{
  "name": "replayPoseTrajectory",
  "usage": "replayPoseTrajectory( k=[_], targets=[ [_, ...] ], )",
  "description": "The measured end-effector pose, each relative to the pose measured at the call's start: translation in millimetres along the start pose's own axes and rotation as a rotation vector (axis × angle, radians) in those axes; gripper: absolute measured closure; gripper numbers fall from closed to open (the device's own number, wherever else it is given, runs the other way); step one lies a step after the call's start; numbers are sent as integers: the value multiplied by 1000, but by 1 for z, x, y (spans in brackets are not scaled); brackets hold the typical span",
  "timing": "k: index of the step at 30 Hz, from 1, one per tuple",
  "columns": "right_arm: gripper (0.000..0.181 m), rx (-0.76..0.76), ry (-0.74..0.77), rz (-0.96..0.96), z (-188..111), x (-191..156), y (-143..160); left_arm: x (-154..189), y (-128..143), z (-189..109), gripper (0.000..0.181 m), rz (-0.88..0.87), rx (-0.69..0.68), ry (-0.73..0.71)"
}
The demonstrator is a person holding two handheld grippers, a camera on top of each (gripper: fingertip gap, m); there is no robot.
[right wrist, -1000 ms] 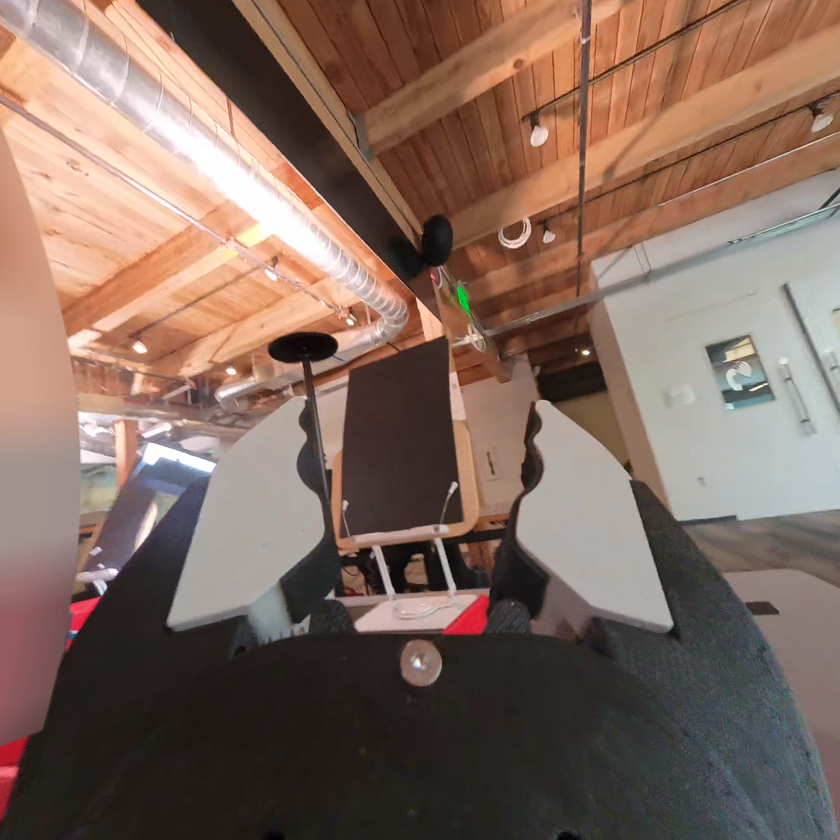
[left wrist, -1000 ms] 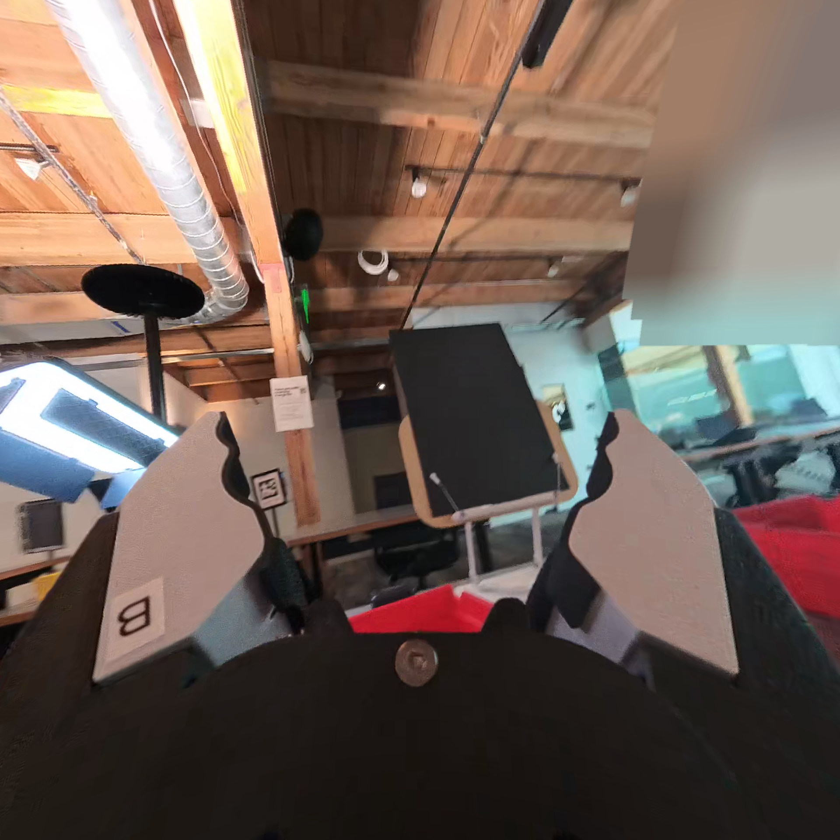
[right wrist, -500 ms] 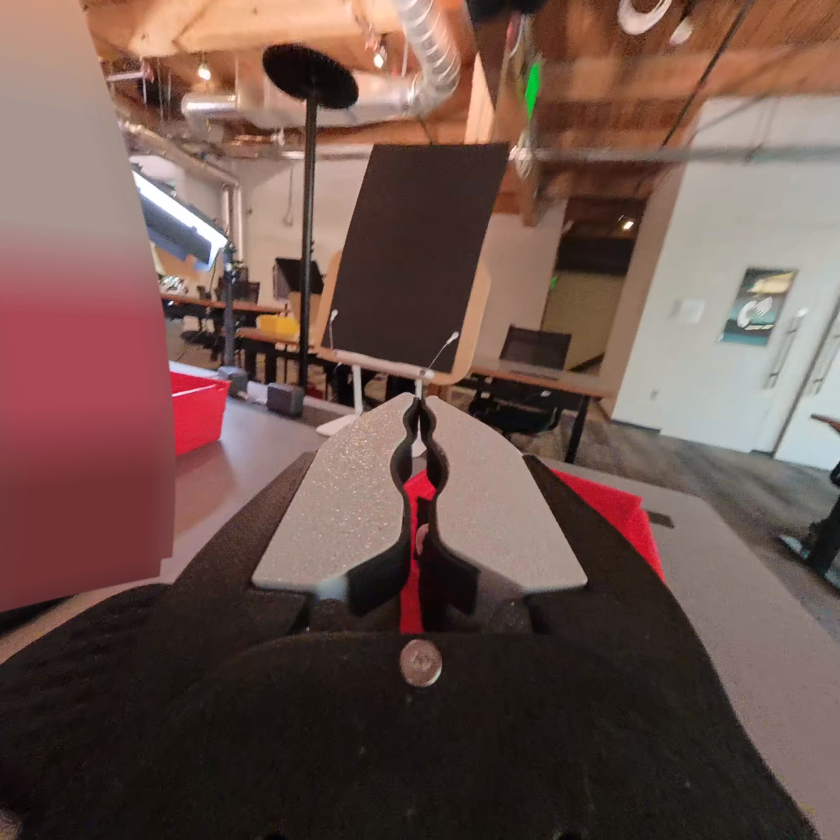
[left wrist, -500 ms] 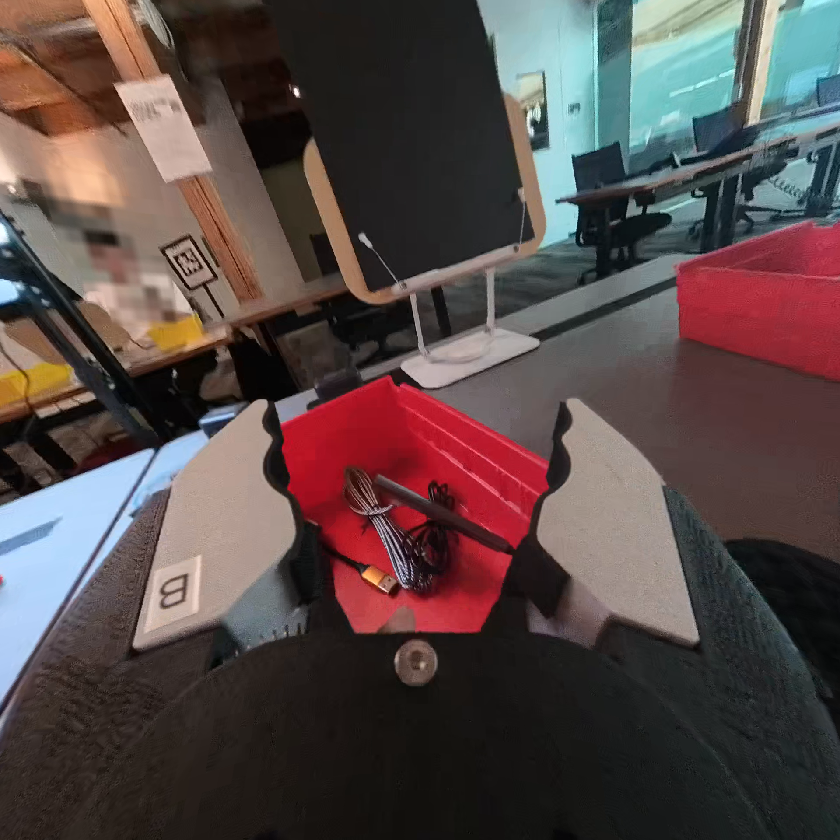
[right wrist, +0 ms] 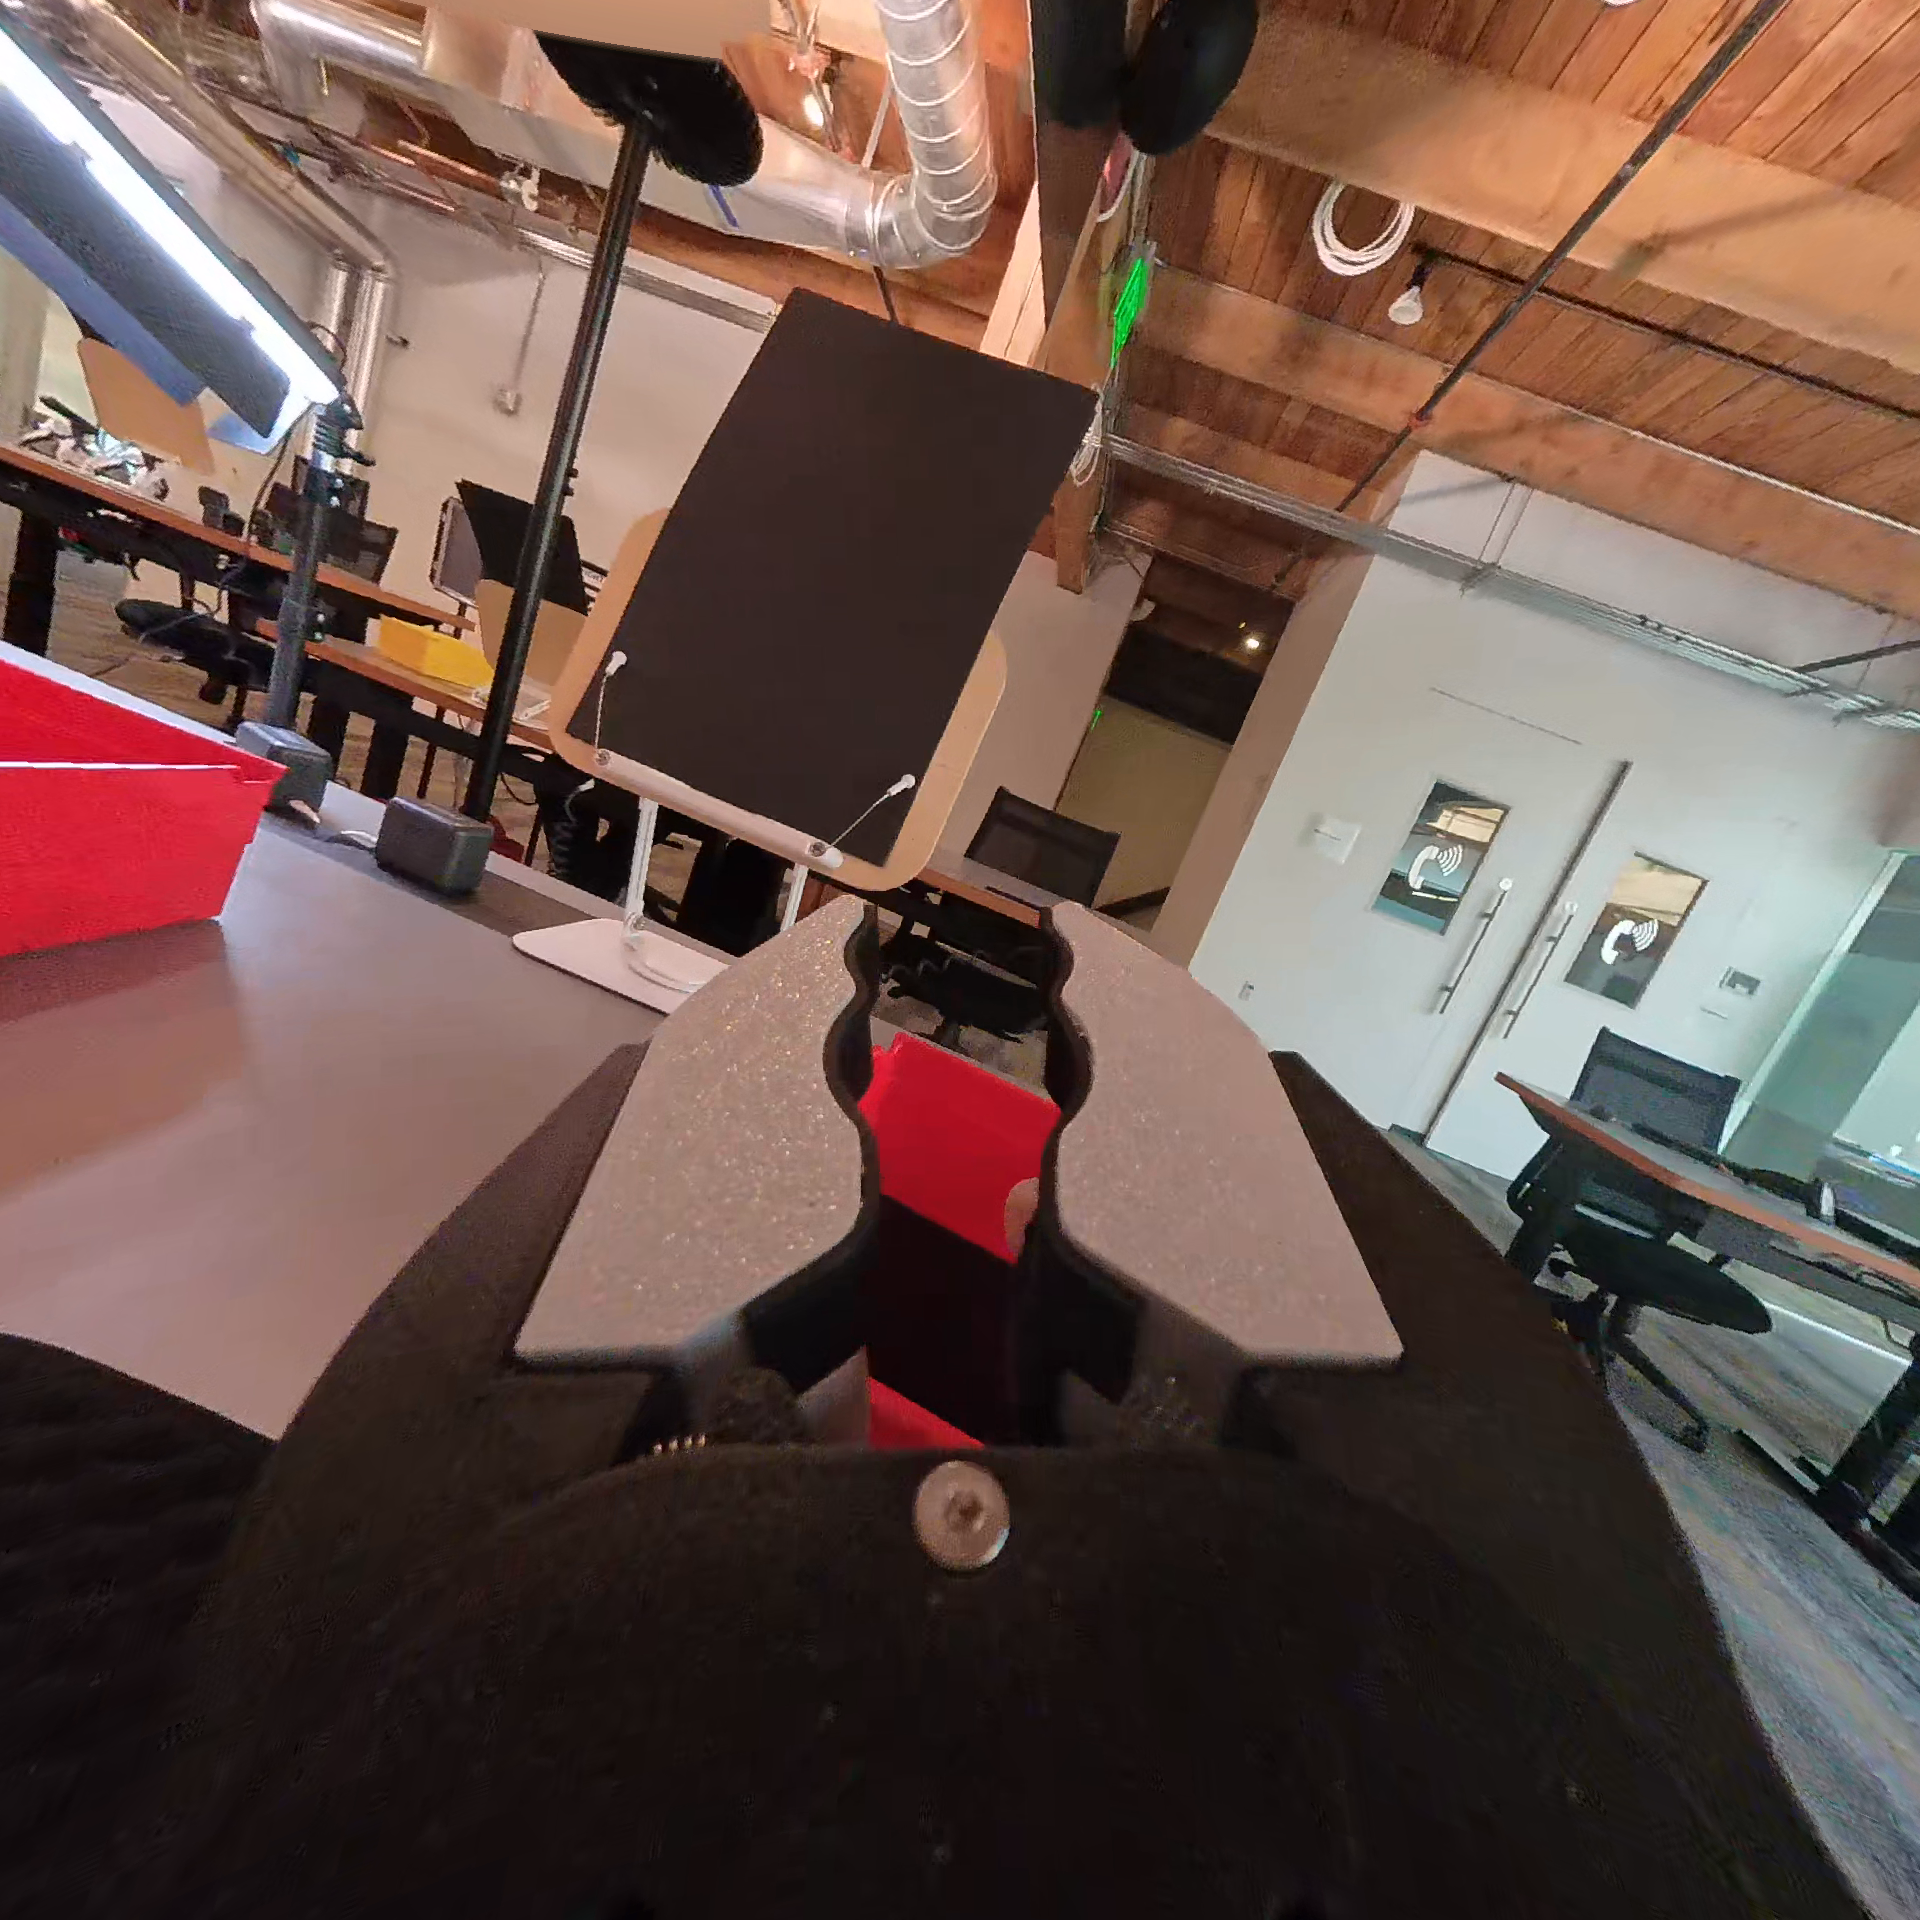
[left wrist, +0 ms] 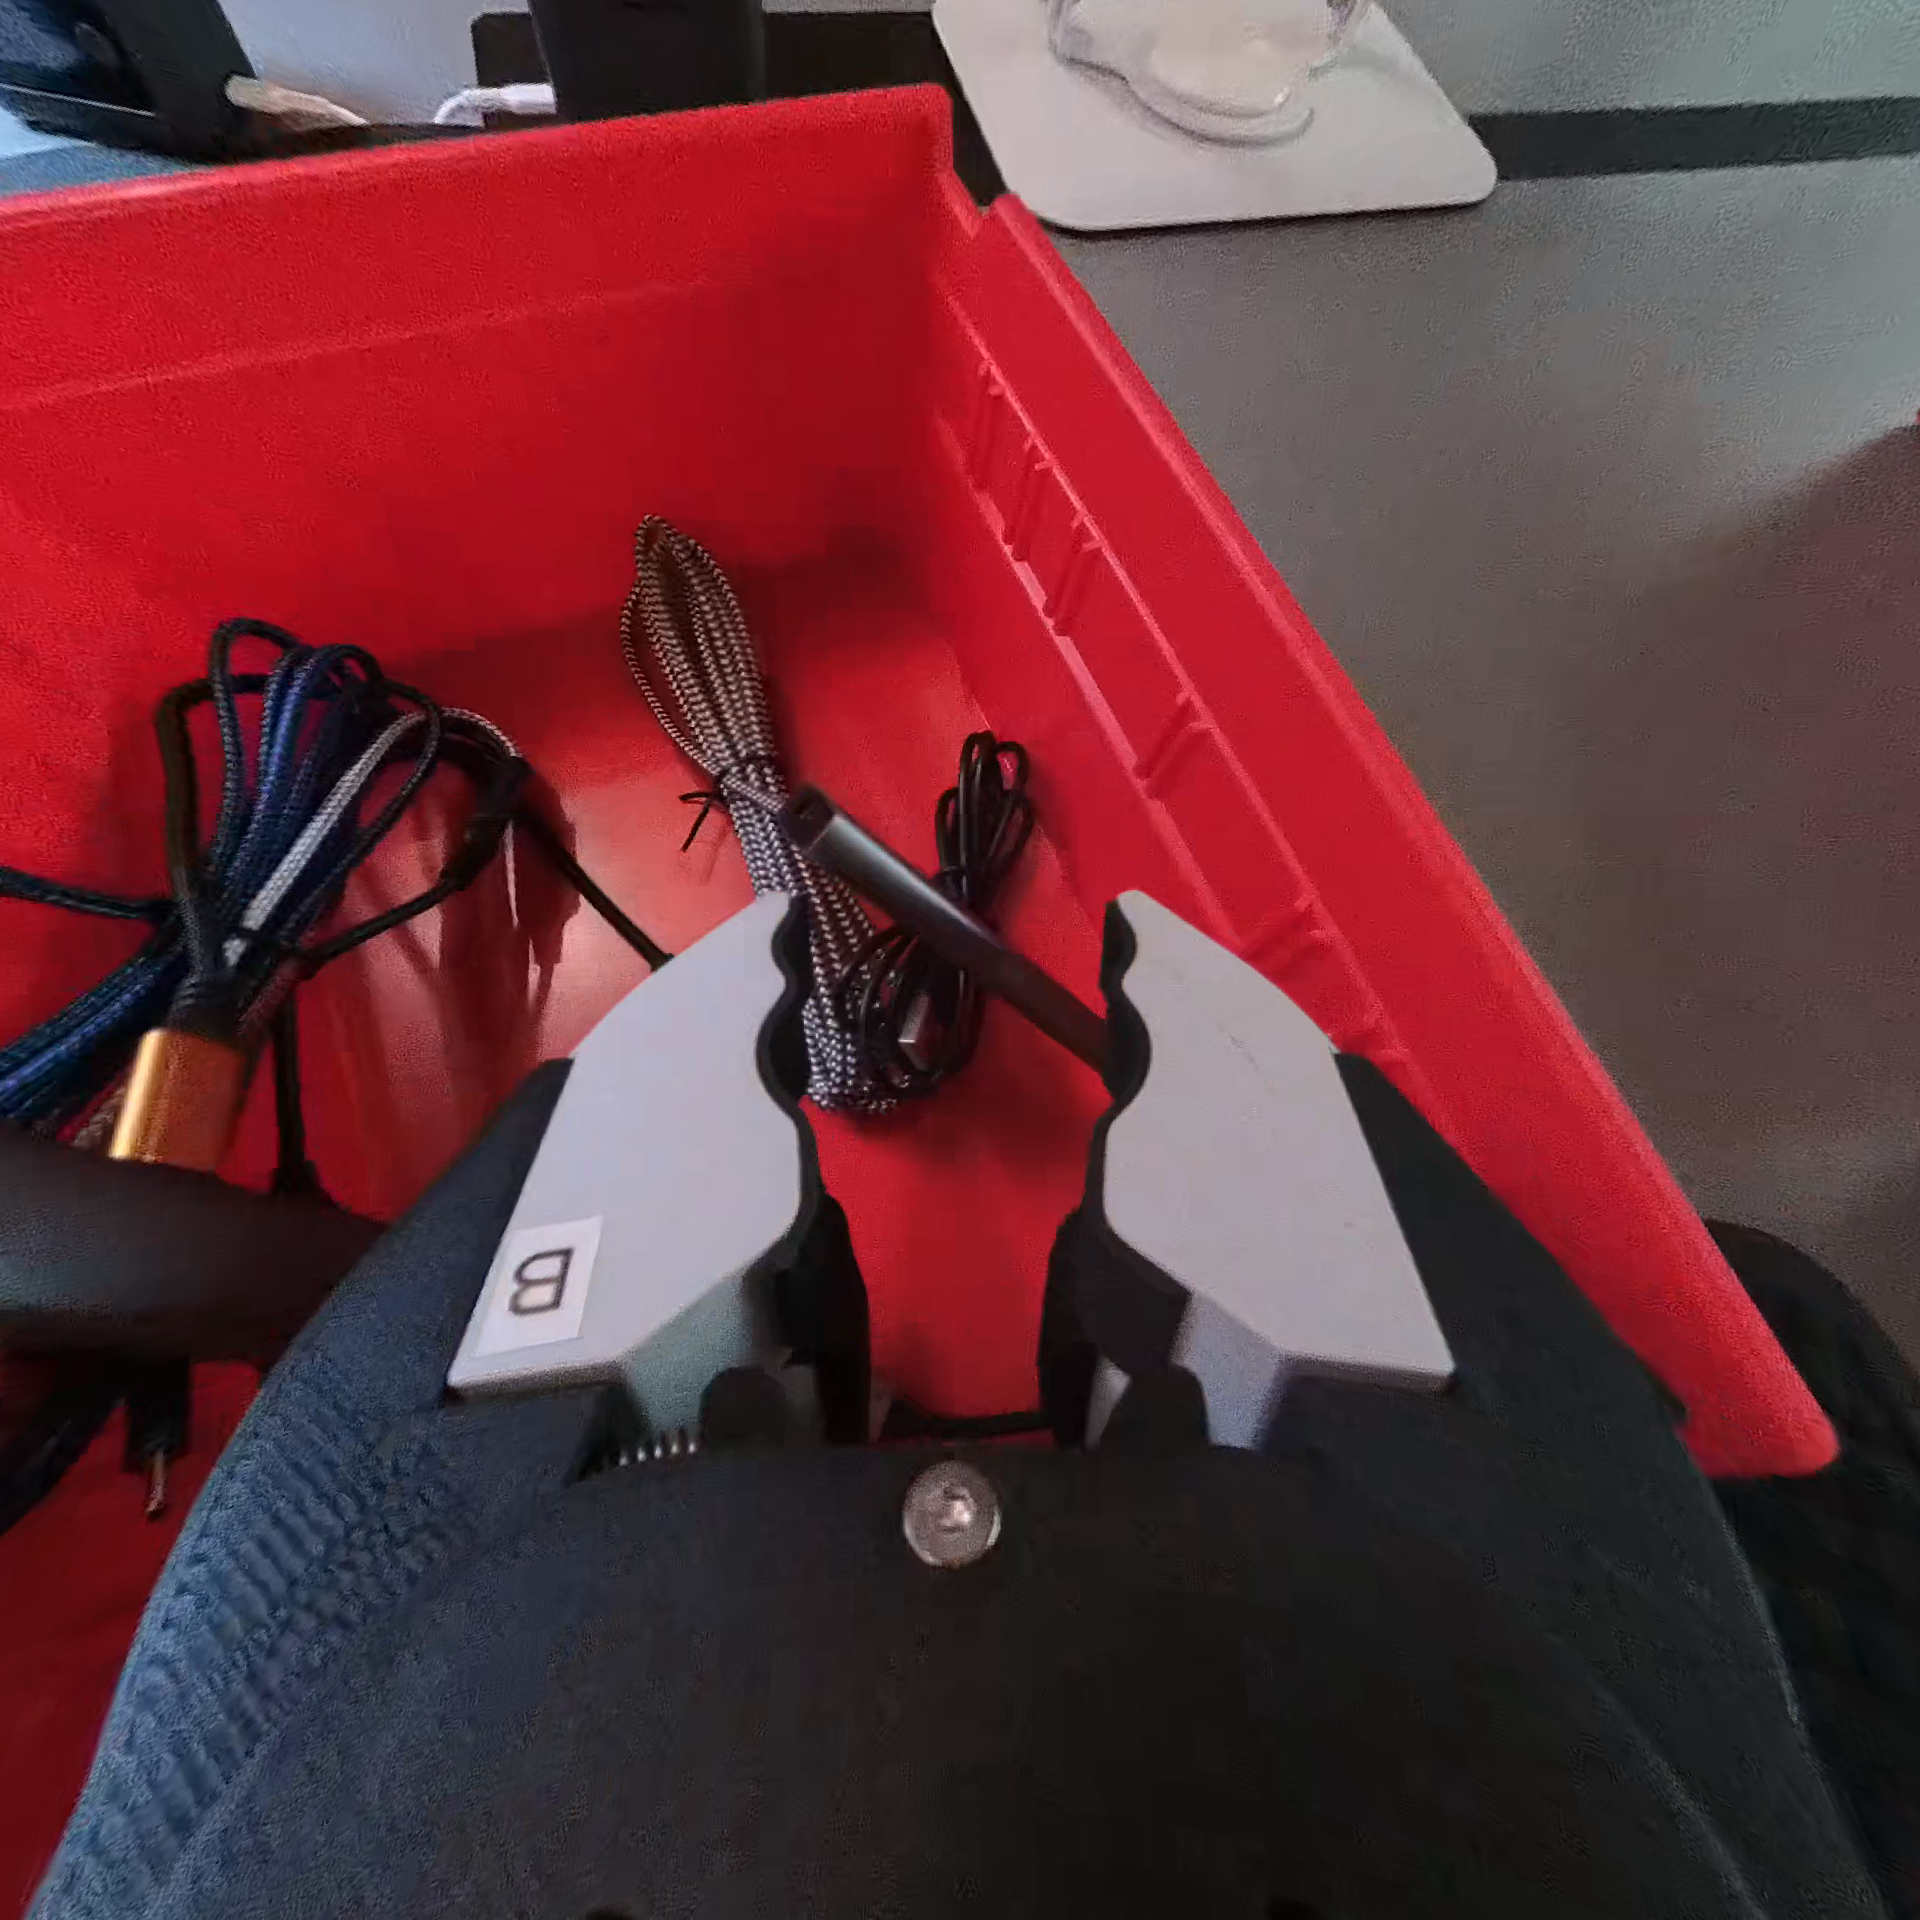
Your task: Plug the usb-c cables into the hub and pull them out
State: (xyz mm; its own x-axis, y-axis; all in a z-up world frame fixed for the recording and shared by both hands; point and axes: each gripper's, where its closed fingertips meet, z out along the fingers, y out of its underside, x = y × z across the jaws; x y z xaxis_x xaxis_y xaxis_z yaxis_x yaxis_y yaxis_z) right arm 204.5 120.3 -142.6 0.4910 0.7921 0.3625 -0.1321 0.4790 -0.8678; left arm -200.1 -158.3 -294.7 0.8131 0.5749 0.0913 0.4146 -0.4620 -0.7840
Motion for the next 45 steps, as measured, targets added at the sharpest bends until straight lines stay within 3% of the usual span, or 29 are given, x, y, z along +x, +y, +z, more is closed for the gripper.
replayPoseTrajectory(
  k=[4, 7, 14, 25, 33, 38, 43, 45],
  targets=[
    [153, -7, 5, 20, -1, 2, 3, 5, 9, 17, 150, 10, -90, 45],
    [153, -44, 19, -17, -1, 5, 9, 9, 5, 14, 154, 29, -45, 62],
    [153, -100, 14, -73, 4, 0, 20, 20, -36, -31, 173, 105, 339, 139],
    [153, -135, -12, -160, 9, -11, 21, 22, -67, -96, 174, 176, 688, 160],
    [152, -74, -72, -165, 12, -27, 11, 72, -96, -164, 174, 269, 979, 318],
    [139, 174, -204, -201, 16, -77, -28, 130, -100, -174, 174, 314, 944, 457],
    [140, 327, -264, -200, 23, -136, -60, 193, -86, -156, 174, 343, 789, 606],
    [143, 323, -299, -219, 28, -162, -64, 218, -76, -147, 174, 356, 731, 670]
  ],
)
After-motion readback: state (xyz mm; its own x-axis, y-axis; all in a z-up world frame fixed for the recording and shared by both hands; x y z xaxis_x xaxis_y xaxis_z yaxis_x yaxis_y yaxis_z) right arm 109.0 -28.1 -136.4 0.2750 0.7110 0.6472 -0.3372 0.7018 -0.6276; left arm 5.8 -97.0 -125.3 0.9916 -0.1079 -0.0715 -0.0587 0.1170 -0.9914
